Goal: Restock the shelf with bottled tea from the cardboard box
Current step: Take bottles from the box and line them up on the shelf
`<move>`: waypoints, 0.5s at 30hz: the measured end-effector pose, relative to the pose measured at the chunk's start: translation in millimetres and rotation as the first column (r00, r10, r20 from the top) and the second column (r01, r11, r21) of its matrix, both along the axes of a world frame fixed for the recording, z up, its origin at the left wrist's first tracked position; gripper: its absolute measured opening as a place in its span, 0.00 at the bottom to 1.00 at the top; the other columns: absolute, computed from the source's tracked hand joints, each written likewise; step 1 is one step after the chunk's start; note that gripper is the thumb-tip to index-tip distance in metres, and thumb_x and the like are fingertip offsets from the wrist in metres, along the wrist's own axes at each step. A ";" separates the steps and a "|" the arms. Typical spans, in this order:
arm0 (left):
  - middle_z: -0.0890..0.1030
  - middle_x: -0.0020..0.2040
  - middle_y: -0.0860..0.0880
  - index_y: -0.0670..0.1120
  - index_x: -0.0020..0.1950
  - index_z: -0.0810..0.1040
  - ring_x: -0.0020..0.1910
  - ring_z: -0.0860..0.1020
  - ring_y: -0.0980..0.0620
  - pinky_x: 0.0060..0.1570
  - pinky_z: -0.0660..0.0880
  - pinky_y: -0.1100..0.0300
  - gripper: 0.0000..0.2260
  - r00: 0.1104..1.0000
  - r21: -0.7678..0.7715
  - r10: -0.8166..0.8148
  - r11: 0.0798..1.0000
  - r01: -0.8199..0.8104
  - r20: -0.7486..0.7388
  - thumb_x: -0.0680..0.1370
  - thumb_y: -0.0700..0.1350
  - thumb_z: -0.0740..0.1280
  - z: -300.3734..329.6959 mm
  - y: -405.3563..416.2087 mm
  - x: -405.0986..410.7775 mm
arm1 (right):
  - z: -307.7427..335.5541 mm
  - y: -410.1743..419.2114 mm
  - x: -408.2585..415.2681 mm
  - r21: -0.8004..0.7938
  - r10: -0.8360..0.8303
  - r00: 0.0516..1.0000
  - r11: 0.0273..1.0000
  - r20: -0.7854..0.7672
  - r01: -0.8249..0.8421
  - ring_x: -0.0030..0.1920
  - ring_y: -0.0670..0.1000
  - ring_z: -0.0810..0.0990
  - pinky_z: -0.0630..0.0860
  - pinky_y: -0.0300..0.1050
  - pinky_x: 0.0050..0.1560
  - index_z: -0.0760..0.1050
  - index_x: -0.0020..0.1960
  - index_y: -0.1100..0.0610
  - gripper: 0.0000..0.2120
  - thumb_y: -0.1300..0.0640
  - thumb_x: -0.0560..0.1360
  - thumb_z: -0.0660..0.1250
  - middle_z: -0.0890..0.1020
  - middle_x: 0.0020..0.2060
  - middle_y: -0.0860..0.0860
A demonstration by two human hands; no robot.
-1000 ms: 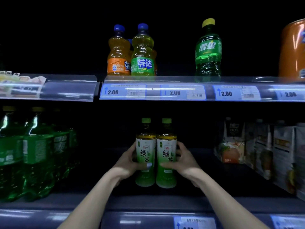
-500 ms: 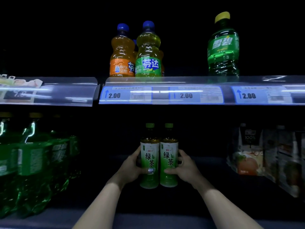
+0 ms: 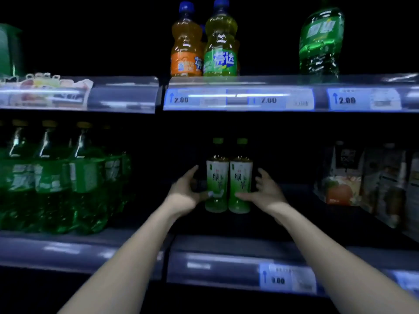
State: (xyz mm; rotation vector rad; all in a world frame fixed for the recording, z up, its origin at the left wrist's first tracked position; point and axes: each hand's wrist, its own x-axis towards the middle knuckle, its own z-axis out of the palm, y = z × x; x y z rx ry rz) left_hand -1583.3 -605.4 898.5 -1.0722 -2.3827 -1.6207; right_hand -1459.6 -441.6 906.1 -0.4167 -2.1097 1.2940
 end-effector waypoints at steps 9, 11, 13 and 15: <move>0.81 0.44 0.51 0.55 0.55 0.77 0.43 0.80 0.53 0.48 0.77 0.60 0.15 0.981 0.102 -0.179 0.977 0.187 -0.078 0.71 0.43 0.72 -51.2 -134.0 116.3 | -65.3 -140.6 106.9 -0.063 0.091 0.977 0.992 -0.191 -0.105 0.43 0.47 0.83 0.79 0.35 0.47 0.78 0.49 0.53 0.14 0.63 0.66 0.76 0.84 0.45 0.55; 0.83 0.43 0.51 0.56 0.53 0.78 0.42 0.81 0.53 0.47 0.77 0.62 0.12 0.980 0.080 -0.200 0.976 0.201 -0.021 0.72 0.44 0.71 -85.1 -163.7 137.2 | -99.0 -168.7 126.7 -0.086 0.115 0.977 0.988 -0.182 -0.132 0.42 0.45 0.83 0.78 0.33 0.46 0.78 0.46 0.50 0.14 0.64 0.66 0.76 0.84 0.42 0.53; 0.83 0.42 0.50 0.55 0.52 0.79 0.41 0.80 0.55 0.45 0.76 0.63 0.11 0.975 0.045 -0.213 0.977 0.210 0.065 0.71 0.45 0.71 -129.1 -189.8 154.5 | -145.4 -188.2 144.5 -0.131 0.127 0.985 0.981 -0.118 -0.142 0.42 0.45 0.83 0.77 0.32 0.45 0.78 0.45 0.49 0.14 0.64 0.66 0.76 0.84 0.40 0.52; 0.82 0.41 0.51 0.57 0.50 0.79 0.39 0.79 0.56 0.43 0.75 0.65 0.10 0.962 -0.031 -0.209 0.975 0.218 0.176 0.70 0.47 0.70 -182.6 -211.3 169.7 | -199.7 -200.9 160.8 -0.216 0.151 0.989 0.965 0.002 -0.147 0.40 0.43 0.83 0.78 0.34 0.45 0.78 0.46 0.48 0.14 0.64 0.66 0.76 0.84 0.41 0.51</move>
